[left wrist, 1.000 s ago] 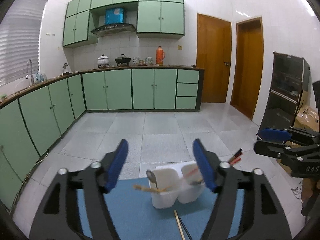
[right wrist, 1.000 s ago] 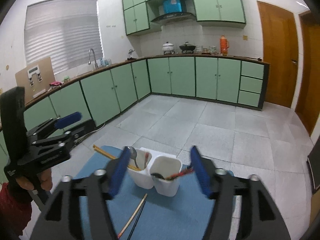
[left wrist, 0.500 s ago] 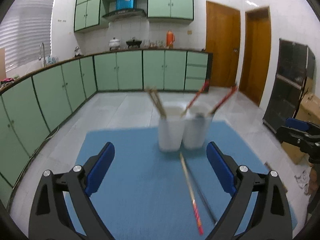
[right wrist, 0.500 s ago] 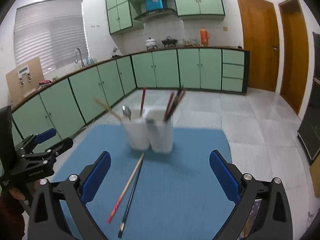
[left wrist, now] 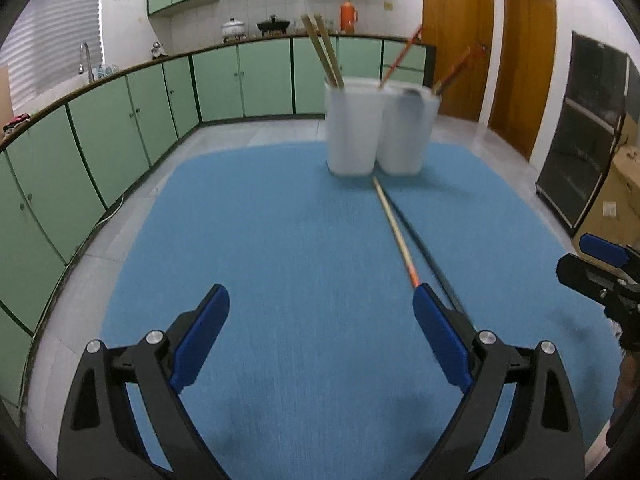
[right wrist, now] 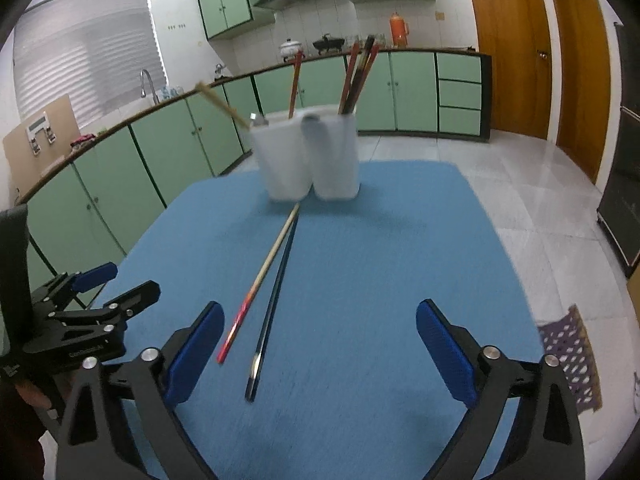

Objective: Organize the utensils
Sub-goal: 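Move both tools back over the last two chopsticks, then grasp the black chopstick with the right tool while the left tool grasps the red-patterned chopstick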

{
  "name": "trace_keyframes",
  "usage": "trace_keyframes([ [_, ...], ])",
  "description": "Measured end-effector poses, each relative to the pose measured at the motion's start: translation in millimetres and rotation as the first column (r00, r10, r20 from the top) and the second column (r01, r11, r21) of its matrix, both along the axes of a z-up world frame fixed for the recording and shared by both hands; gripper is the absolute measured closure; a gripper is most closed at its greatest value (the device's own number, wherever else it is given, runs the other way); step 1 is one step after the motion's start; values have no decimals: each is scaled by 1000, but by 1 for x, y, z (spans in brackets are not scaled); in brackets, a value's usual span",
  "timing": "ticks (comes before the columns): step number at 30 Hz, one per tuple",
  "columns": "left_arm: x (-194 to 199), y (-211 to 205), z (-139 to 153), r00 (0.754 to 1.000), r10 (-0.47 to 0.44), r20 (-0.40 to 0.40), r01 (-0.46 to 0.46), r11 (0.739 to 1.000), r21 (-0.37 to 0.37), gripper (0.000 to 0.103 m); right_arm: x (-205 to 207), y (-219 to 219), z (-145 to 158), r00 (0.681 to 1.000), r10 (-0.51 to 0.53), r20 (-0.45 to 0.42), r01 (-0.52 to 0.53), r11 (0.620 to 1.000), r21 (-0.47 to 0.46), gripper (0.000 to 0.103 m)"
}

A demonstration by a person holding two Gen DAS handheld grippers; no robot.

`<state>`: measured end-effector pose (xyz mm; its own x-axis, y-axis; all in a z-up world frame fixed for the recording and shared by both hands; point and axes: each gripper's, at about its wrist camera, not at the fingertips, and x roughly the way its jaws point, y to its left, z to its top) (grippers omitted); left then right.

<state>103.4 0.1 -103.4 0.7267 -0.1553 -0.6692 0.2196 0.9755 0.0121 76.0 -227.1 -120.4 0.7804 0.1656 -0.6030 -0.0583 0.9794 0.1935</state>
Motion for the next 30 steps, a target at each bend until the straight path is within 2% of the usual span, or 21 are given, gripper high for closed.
trace_keyframes([
  [11, -12, 7, -28, 996, 10, -86, -8, 1000, 28, 13, -11, 37, -35, 994, 64, -86, -63, 998, 8, 47],
  [13, -13, 9, -30, 995, 15, -94, -12, 999, 32, 13, -11, 42, -40, 992, 77, -104, -75, 997, 23, 60],
  [22, -11, 22, -33, 993, 43, -107, -40, 999, 26, 13, -11, 57, -52, 986, 102, -130, -103, 995, 1, 78],
  [30, -10, 19, -34, 993, 39, -111, -38, 999, 16, 13, -13, 64, -55, 990, 80, -114, -84, 996, -29, 85],
])
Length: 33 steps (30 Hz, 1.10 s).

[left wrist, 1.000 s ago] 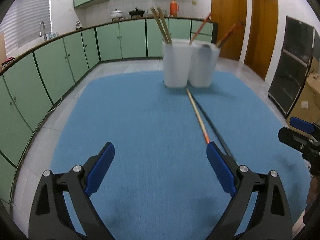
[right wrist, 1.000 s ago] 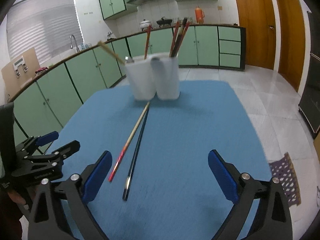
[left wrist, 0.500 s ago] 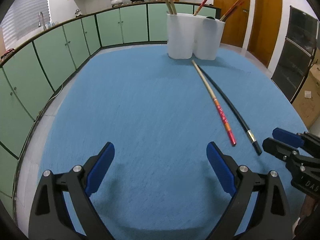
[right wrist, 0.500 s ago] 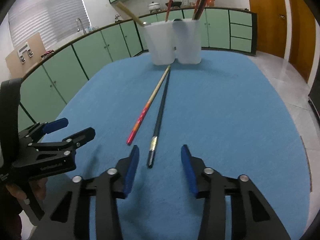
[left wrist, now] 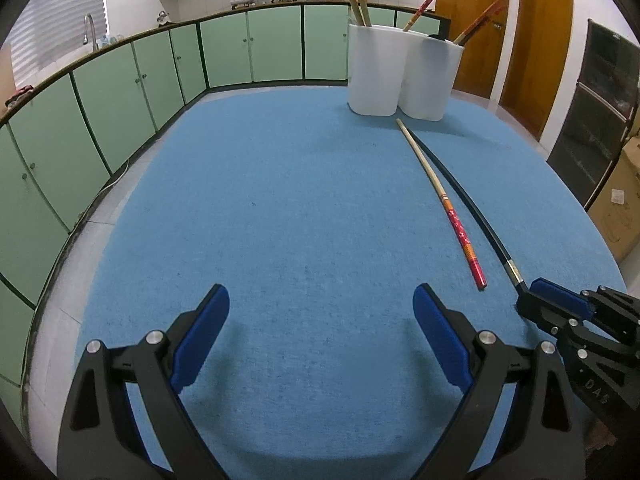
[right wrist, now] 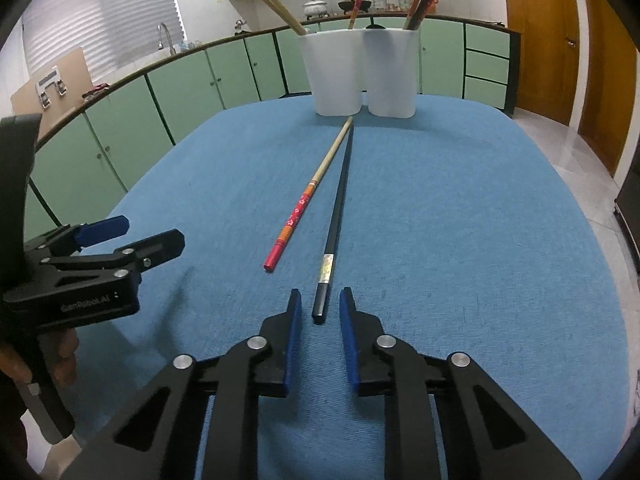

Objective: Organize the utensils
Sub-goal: 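Grasp the black chopstick with the right tool while the left tool grasps the red-patterned chopstick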

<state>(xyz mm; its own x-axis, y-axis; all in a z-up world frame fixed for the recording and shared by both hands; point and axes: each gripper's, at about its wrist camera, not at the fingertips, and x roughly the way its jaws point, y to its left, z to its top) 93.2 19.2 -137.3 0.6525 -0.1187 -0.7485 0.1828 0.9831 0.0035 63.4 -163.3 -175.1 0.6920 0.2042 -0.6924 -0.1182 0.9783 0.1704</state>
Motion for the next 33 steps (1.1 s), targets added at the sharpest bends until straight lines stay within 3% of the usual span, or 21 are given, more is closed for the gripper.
trace_keyframes([
  [7, 0, -5, -2, 1000, -8, -10, 7, 1000, -9, 13, 1, 0, -1, 999, -37, 3, 37, 999, -23, 96],
  [14, -1, -14, -1, 1000, -26, -14, 26, 999, -22, 13, -3, -9, 0, 998, -68, 6, 68, 998, -12, 97],
  [24, 3, -41, -7, 997, -61, -37, 59, 996, -63, 13, -6, -55, 3, 985, -172, 3, 172, 985, 19, 97],
  [33, 9, -58, -13, 994, -90, -62, 84, 992, -97, 43, -3, -60, -2, 986, -165, 0, 165, 986, 23, 97],
])
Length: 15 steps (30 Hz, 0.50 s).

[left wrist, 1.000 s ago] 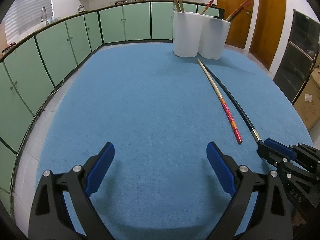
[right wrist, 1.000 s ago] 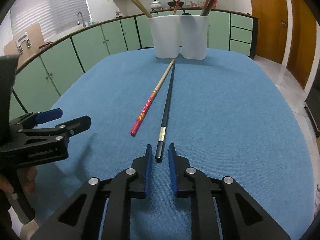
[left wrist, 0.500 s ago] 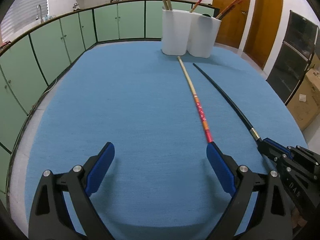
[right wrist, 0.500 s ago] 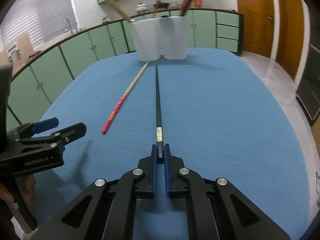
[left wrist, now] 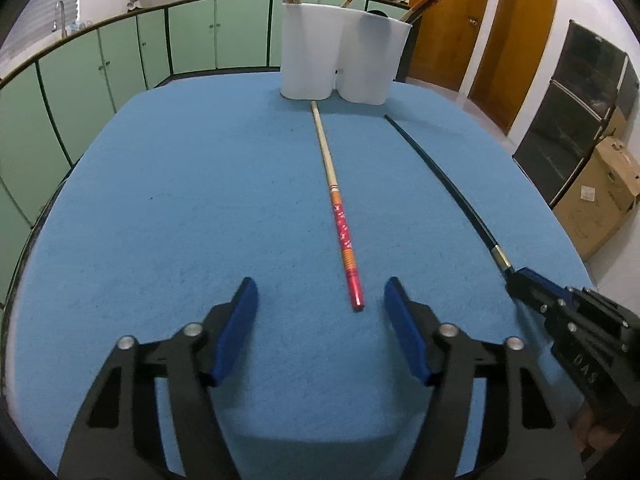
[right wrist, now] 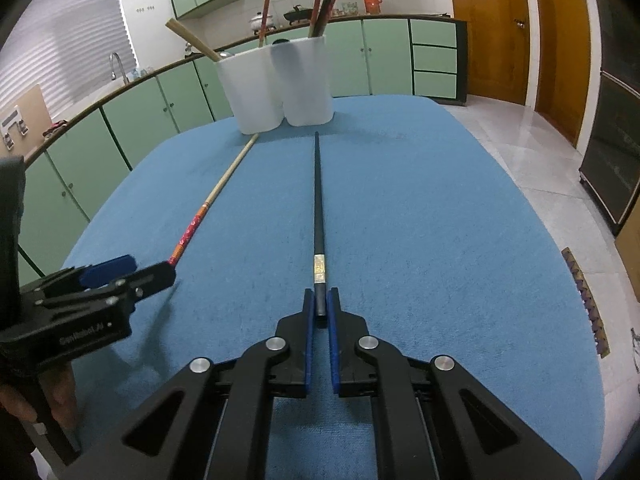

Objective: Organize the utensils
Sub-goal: 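Grasp the black chopstick with the right tool while the left tool grasps the red-patterned chopstick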

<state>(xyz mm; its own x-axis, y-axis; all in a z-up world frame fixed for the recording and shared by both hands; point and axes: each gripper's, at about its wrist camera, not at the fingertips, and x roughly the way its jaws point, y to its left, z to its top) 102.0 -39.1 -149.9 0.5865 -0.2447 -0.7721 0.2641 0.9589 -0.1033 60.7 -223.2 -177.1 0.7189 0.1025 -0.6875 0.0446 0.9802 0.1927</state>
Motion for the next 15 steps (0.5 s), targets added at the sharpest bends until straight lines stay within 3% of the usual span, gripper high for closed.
trace_keyframes([
  [2, 0, -2, 1, 1000, 2, 0, -2, 1000, -3, 47, 0, 0, 0, 1000, 4, 2, -4, 1000, 4, 97],
  [10, 0, -16, 0, 1000, -28, -8, 28, 1000, -8, 90, -1, -3, 0, 1000, 22, 2, -22, 999, 24, 93],
  [12, -1, -17, 0, 1000, -29, -9, 29, 1000, -12, 95, -4, -3, 1, 999, 33, 4, -33, 999, 23, 86],
  [15, -1, -17, -1, 1000, -24, -9, 24, 1000, -15, 96, -8, 0, 1, 999, 43, 5, -43, 999, 9, 84],
])
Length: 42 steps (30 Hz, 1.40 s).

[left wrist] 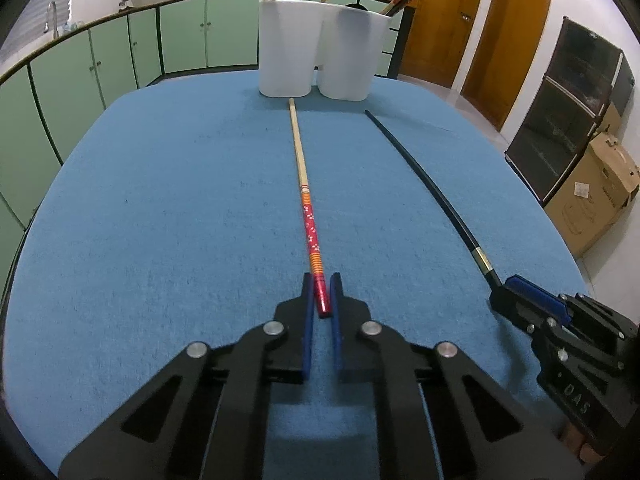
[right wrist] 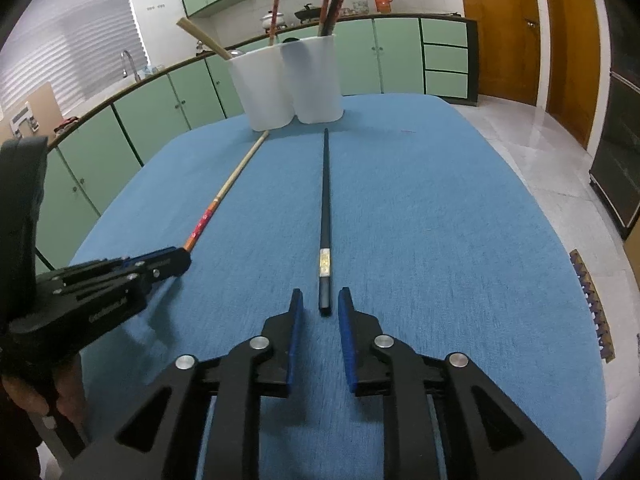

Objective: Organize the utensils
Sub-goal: 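Grasp the black chopstick with the right tool while the left tool grasps the red-patterned chopstick, then lift both chopsticks and lower them into the holder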

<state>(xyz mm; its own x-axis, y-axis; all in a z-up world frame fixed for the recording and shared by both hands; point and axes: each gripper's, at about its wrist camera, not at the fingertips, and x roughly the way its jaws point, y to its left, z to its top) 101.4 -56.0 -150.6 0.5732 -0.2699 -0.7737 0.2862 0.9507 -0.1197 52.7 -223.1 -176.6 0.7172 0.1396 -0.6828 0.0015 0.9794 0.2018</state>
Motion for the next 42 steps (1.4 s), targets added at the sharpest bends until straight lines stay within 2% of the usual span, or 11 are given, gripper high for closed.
trace_keyframes([
  [14, 0, 0, -1, 1000, 10, 7, -10, 1000, 12, 96, 5, 7, -1, 1000, -2, -2, 2, 998, -63, 86],
  [15, 1, 0, -1, 1000, 11, 7, -11, 1000, 14, 97, 5, 8, -1, 1000, -3, -2, 2, 998, -69, 89],
  [16, 1, 0, -1, 1000, 12, 7, -12, 1000, 14, 97, 5, 8, -1, 1000, -2, -2, 2, 998, -69, 97],
  [22, -1, 4, 9, 1000, -3, 1, 3, 999, 33, 98, 2, 1, 4, 1000, 5, 4, -5, 999, -49, 97],
  [26, -7, 9, 32, 998, -15, 61, 11, 998, 68, 98, -3, -5, 22, 999, 6, 44, -4, 998, -58, 97],
  [34, -13, 20, 108, 971, -32, 238, 13, 996, 85, 98, -9, -28, 92, 984, 16, 177, -7, 999, -52, 97],
  [36, -12, 23, 122, 969, -44, 242, 27, 997, 74, 98, -9, -31, 109, 979, 24, 200, -13, 998, -55, 97],
  [38, -8, 25, 130, 976, -55, 212, 43, 997, 62, 98, -9, -34, 124, 974, 31, 224, -17, 998, -63, 97],
  [42, -1, 35, 117, 989, -44, 142, 41, 999, 28, 98, -9, -34, 137, 971, 35, 238, -19, 997, -73, 97],
])
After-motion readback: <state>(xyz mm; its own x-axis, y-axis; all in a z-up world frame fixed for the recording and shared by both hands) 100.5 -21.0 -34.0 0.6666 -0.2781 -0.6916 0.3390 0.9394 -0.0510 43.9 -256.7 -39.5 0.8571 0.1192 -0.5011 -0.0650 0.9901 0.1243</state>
